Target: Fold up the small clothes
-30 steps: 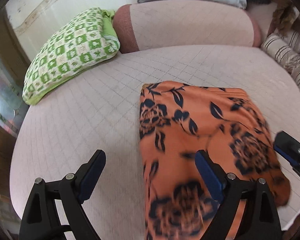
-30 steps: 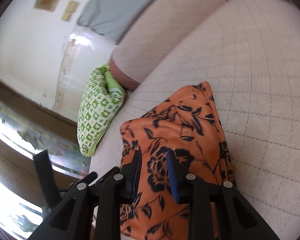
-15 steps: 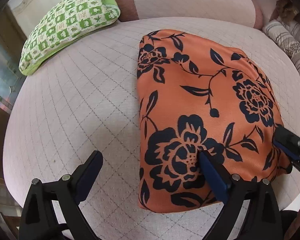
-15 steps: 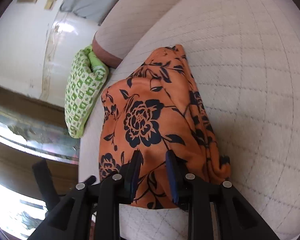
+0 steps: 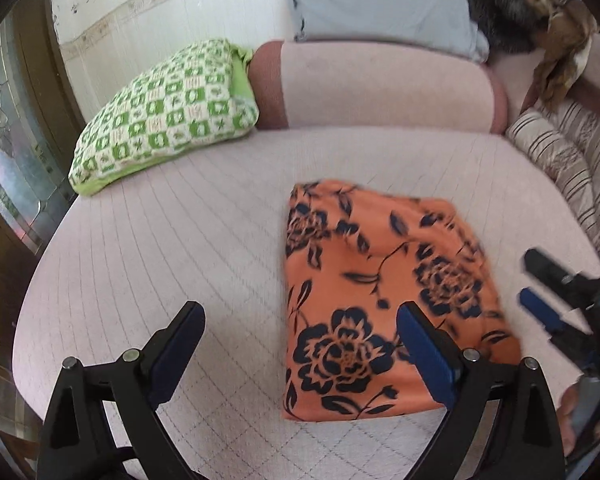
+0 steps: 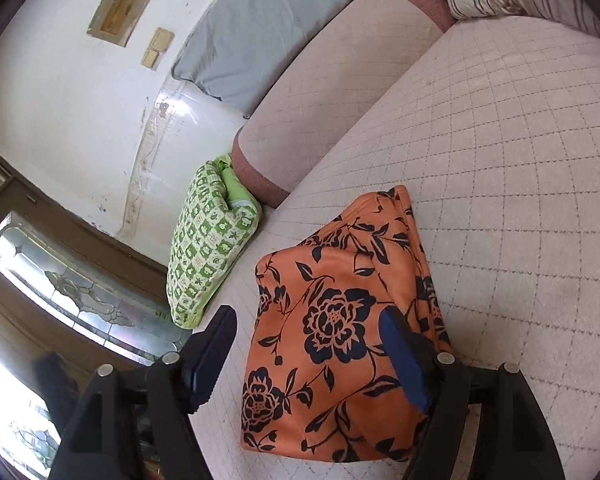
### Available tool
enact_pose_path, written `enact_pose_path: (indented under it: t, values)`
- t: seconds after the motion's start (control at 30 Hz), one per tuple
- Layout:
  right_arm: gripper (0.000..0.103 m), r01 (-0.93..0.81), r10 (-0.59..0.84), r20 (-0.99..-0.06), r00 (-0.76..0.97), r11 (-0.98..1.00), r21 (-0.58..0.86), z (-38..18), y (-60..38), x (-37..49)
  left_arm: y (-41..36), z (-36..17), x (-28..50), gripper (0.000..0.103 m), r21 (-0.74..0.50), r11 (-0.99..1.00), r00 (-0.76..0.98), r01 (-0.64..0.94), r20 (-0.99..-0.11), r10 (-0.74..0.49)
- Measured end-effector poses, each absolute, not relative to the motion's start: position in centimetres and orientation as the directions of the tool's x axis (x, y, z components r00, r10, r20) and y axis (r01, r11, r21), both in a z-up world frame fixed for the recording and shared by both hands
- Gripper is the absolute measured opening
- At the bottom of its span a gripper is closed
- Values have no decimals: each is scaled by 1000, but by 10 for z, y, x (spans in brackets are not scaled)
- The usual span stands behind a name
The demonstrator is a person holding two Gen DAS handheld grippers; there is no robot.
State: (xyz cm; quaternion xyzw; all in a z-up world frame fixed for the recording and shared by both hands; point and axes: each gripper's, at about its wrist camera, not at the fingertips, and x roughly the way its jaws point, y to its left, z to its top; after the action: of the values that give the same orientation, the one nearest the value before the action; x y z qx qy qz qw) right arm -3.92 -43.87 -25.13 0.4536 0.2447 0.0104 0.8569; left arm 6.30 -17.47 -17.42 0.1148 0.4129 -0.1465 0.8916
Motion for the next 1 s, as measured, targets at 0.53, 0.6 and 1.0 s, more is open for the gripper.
enact_pose_path:
  t: [0.53,0.6,1.0]
  values:
    - [77,190,230,-389,892,591,784,-249,-441,-41,-169,-177,57,97,80,927,587,366,-793,-163]
    - [77,196,225,-392,892,589,784,-250,-442,-42,-165,-179,59,97,84,932,589,352,-794,-151]
    - [77,213,220,-416,882,601,771,-253,-442,-35,-141,-189,75,97,85,954,587,287,-803,-105]
